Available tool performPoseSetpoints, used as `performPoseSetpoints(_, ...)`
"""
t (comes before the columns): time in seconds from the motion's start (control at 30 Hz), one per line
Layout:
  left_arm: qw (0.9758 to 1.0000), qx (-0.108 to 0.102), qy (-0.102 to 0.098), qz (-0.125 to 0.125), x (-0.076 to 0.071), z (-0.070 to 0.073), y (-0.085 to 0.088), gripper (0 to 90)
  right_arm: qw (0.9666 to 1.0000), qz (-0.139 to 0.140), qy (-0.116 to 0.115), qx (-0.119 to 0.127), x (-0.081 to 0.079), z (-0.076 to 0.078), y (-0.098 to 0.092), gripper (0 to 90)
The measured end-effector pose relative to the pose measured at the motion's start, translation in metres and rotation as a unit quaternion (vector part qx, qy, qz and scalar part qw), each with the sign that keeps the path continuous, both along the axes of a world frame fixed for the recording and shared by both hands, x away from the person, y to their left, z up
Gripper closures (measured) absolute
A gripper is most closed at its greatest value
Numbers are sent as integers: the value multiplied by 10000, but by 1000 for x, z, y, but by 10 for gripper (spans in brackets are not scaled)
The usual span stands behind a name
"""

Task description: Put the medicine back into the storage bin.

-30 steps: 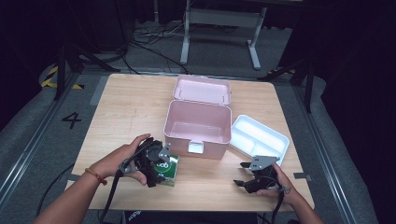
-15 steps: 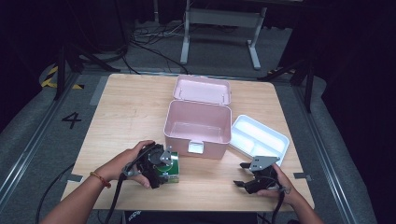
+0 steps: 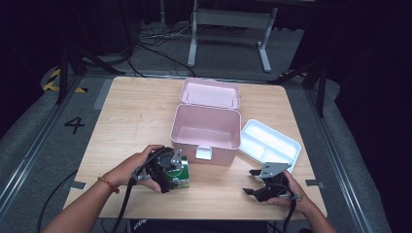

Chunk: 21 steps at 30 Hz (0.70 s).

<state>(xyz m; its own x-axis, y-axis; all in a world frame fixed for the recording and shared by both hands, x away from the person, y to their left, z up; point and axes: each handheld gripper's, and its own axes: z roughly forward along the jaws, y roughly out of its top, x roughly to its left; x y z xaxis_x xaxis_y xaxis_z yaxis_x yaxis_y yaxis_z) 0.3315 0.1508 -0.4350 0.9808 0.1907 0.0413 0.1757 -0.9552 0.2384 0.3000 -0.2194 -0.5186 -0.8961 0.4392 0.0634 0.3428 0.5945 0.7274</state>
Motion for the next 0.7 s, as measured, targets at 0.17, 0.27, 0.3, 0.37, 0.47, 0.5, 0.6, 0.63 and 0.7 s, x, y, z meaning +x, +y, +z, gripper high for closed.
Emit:
performPoseSetpoints(0.17, 9999, -151, 4, -42, -2, 3, 6, 150, 10000, 4, -24, -10, 0, 0, 0, 263)
performPoseSetpoints(0.27, 9997, -246, 4, -1, -3, 3, 8, 159, 10000, -5, -6, -1, 1, 0, 0, 256)
performPoseSetpoints(0.3, 9994, -352, 7, 77, -3, 3, 11, 163, 10000, -32, 2, 30, 2, -1, 0, 250)
performPoseSetpoints(0.37, 9990, -414, -5, 143, -3, 3, 13, 165, 10000, -37, 2, 46, 2, -2, 0, 250)
performPoseSetpoints(0.47, 9979, -584, -75, 261, -4, 3, 19, 168, 9999, -85, 26, 125, 3, -3, 1, 232)
performPoseSetpoints(0.5, 9963, -775, -109, 345, -5, 2, 25, 169, 9999, -79, 7, 152, 3, -4, 2, 228)
performPoseSetpoints(0.6, 9944, -949, -138, 443, -6, 3, 31, 170, 9997, -98, 3, 209, 3, -5, 2, 203)
performPoseSetpoints(0.63, 9930, -1070, -156, 478, -7, 5, 35, 170, 9994, -146, -2, 299, 4, -8, 2, 183)
performPoseSetpoints(0.7, 9922, -1112, -219, 523, -8, 8, 38, 170, 9994, -152, 9, 316, 4, -8, 2, 180)
